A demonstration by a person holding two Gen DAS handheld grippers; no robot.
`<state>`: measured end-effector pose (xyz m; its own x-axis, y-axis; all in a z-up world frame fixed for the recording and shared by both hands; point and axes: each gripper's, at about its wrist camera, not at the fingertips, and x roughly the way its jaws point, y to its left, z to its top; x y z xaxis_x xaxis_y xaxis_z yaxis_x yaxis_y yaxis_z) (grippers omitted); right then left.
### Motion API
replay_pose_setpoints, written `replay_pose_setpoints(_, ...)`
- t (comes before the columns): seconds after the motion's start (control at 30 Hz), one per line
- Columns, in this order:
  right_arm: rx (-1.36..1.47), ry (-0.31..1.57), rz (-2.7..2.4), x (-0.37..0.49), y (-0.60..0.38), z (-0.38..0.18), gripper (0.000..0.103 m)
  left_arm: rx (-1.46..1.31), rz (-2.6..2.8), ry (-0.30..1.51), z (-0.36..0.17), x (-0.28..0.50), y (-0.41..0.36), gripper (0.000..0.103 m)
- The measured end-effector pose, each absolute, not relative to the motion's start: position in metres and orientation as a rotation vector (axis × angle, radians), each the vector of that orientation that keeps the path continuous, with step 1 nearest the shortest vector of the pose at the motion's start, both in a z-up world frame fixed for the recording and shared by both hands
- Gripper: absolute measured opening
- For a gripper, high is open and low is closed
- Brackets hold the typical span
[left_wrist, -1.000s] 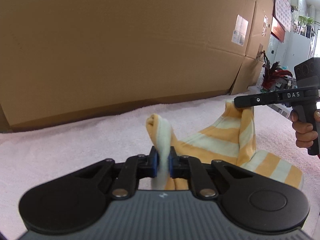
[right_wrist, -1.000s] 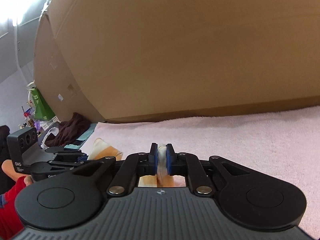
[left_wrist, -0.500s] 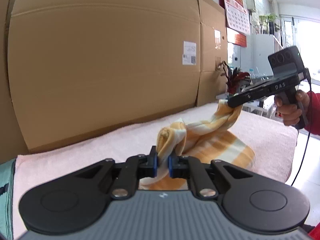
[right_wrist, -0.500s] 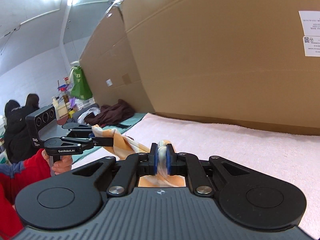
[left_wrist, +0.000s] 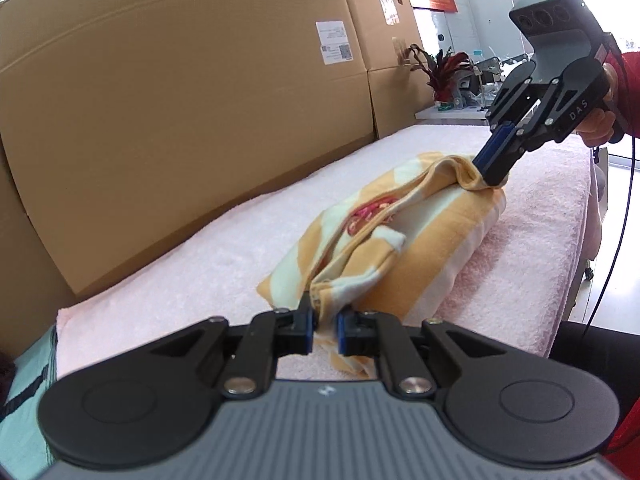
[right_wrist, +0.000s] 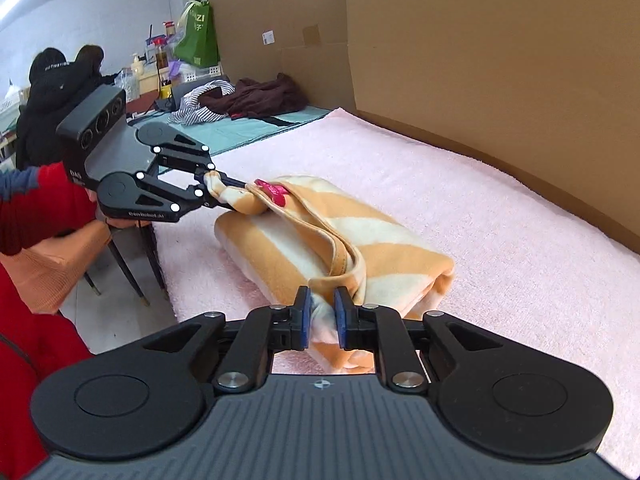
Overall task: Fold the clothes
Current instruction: 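Fold the shirt end over with the left gripper while the right gripper releases, then lay the folded shirt down and open the left gripper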
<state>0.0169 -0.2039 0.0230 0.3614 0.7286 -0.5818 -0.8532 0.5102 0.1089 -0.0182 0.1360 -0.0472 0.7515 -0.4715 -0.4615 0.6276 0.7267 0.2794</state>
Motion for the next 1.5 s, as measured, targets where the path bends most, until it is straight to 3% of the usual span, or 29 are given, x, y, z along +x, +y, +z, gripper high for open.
replay_pose_setpoints(0.13,-0.181,0.561,1.037,-0.005,-0.214,0.04,0.022,0.479,-0.613,0.347,-0.049,-0.028,0.138,0.013)
replay_pose_setpoints(0.27,0.131,0.406,1.017,0.002,-0.221,0.055,0.022,0.508,-0.615,0.334,-0.048,-0.03,0.135,0.014)
replay_pose_setpoints(0.43,0.032,0.428,0.768,0.024,-0.162,0.022,0.019,0.503,-0.626,0.336,-0.044,-0.038,0.139,0.023)
replay_pose_setpoints(0.57,-0.18,0.458,0.644,0.007,-0.136,-0.015,0.017,0.469,-0.64,0.378,-0.045,-0.053,0.156,0.024)
replay_pose_setpoints(0.7,-0.141,0.385,0.606,-0.009,-0.146,-0.031,0.018,0.305,-0.643,0.317,-0.015,-0.059,0.171,0.025)
replay_pose_setpoints(0.77,-0.112,0.384,0.597,-0.005,-0.147,-0.031,0.018,0.211,-0.639,0.268,0.003,-0.053,0.167,0.034)
replay_pose_setpoints(0.83,-0.129,0.355,0.588,-0.007,-0.143,-0.034,0.018,0.137,-0.629,0.235,0.013,-0.043,0.155,0.037)
replay_pose_setpoints(0.9,-0.159,0.318,0.576,-0.014,-0.141,-0.036,0.018,0.128,-0.61,0.272,0.005,-0.027,0.127,0.04)
replay_pose_setpoints(1.03,-0.218,0.25,0.546,-0.023,-0.138,-0.04,0.019,0.146,-0.616,0.465,-0.046,0.001,0.094,0.036)
replay_pose_setpoints(1.33,-0.074,0.235,0.595,-0.026,-0.169,-0.046,0.018,0.201,-0.649,0.343,-0.069,-0.031,0.128,0.038)
replay_pose_setpoints(1.5,0.076,0.297,0.589,-0.023,-0.166,-0.014,0.02,0.249,-0.662,0.311,-0.068,-0.035,0.125,0.037)
